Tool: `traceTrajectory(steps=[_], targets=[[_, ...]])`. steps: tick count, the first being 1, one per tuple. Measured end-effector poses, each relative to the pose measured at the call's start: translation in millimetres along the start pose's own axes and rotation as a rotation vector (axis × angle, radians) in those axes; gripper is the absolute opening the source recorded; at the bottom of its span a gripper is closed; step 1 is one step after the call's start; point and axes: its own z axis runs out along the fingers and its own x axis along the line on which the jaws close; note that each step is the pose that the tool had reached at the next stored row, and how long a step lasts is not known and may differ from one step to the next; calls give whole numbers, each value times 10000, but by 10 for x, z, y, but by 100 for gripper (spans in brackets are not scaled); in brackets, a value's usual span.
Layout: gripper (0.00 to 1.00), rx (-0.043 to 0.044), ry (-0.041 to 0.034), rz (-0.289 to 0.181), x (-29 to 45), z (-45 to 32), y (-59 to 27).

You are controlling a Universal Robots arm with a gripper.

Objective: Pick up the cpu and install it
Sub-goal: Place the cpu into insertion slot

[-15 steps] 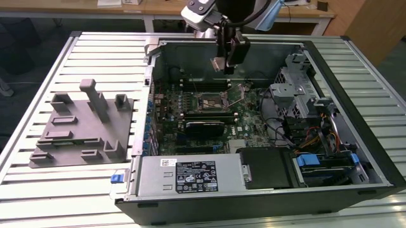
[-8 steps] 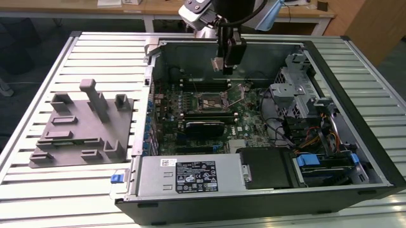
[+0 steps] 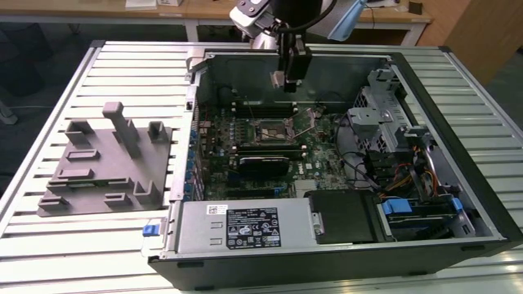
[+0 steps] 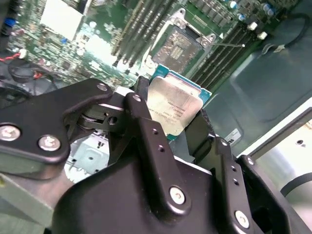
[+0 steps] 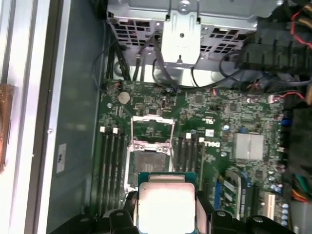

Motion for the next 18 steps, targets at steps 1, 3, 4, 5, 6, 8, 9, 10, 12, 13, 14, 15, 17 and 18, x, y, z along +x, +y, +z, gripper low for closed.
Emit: traceTrajectory(steps=[1,3,4,5,6,8,9,10,12,13,14,15,17,18], targets=[[54,0,0,16,21,18,-5],[54,-1,-1,53,54,54,-20],[54,-1,-3,74,62,71,-30],[54,-1,-5,104,68,90,-44],[54,0,-17,147,76,108,-57],[54,0,-34,259,92,143,-75],[54,-2,-35,311,96,161,-80],[54,-1,-38,354,99,177,-82],[54,-1,-40,397,102,207,-84],[54,0,-40,405,101,221,-85],[54,-1,-39,410,102,236,-89],[54,-1,-40,410,102,250,-92],[54,-1,-40,409,105,271,-100],[54,-1,-40,409,106,280,-103]])
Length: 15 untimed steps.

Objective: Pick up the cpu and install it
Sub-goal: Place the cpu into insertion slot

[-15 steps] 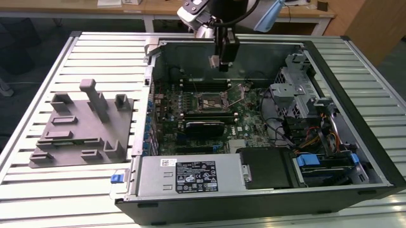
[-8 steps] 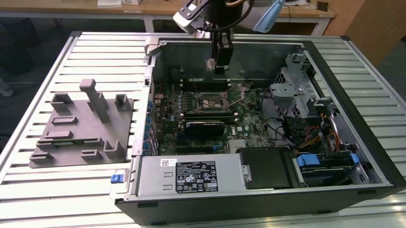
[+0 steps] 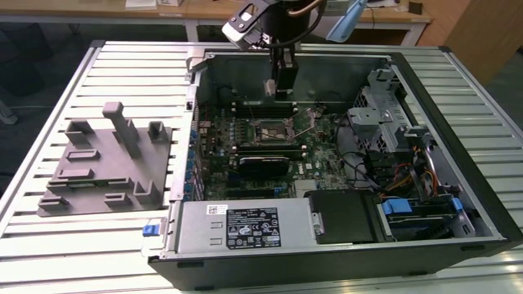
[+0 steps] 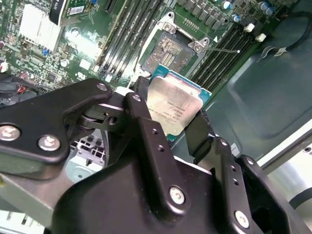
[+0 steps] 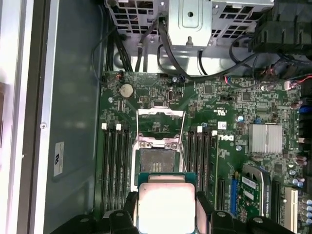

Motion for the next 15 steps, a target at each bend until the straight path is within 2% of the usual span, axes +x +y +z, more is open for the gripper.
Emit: traceTrajectory(steps=[8,15], targets=[[54,-18,0,1,3,59,-29],[54,-18,-1,-2,65,185,-19]])
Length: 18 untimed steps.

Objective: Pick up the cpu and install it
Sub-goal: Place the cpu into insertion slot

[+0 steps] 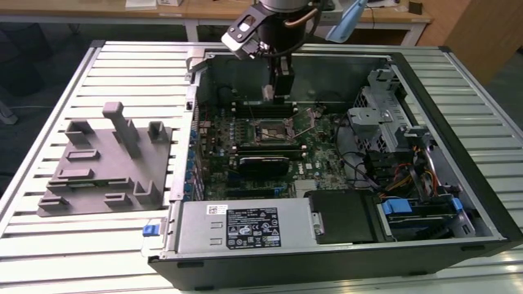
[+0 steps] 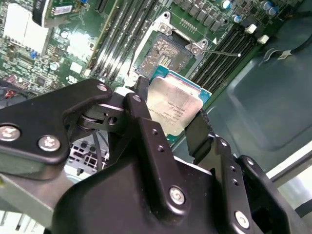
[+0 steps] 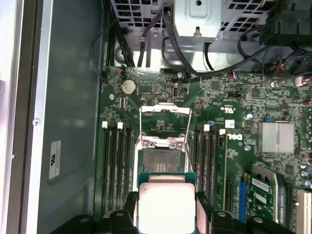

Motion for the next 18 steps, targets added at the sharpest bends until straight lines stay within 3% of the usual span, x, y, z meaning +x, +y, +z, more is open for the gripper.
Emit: traceTrajectory(steps=[8,10,18], targets=[[54,1,-36,-202,12,146,16],[54,0,-34,-244,12,219,16],[54,0,-36,-179,11,344,23]])
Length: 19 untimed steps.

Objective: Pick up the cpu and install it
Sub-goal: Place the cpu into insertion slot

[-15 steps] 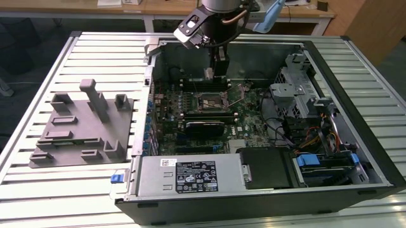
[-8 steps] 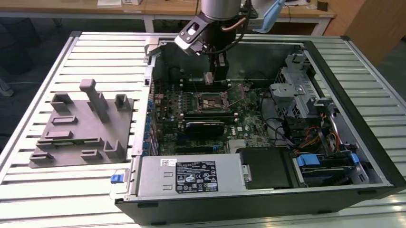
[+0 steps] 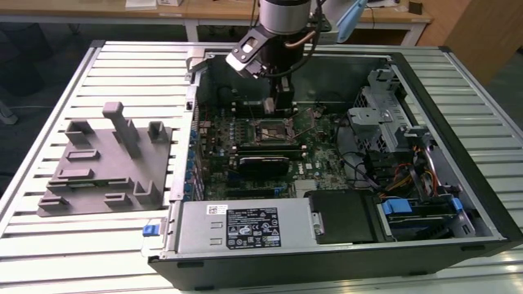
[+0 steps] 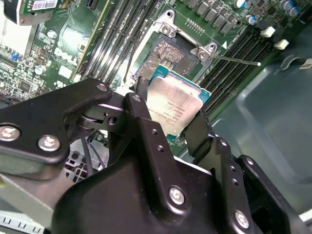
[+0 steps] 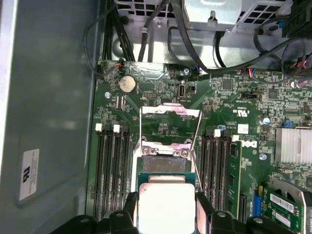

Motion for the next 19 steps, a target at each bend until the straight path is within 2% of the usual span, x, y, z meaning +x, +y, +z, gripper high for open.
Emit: traceTrajectory(steps=[7,19], targets=[[54,-1,1,20,0,29,-1],[54,0,-10,278,1,206,-7]])
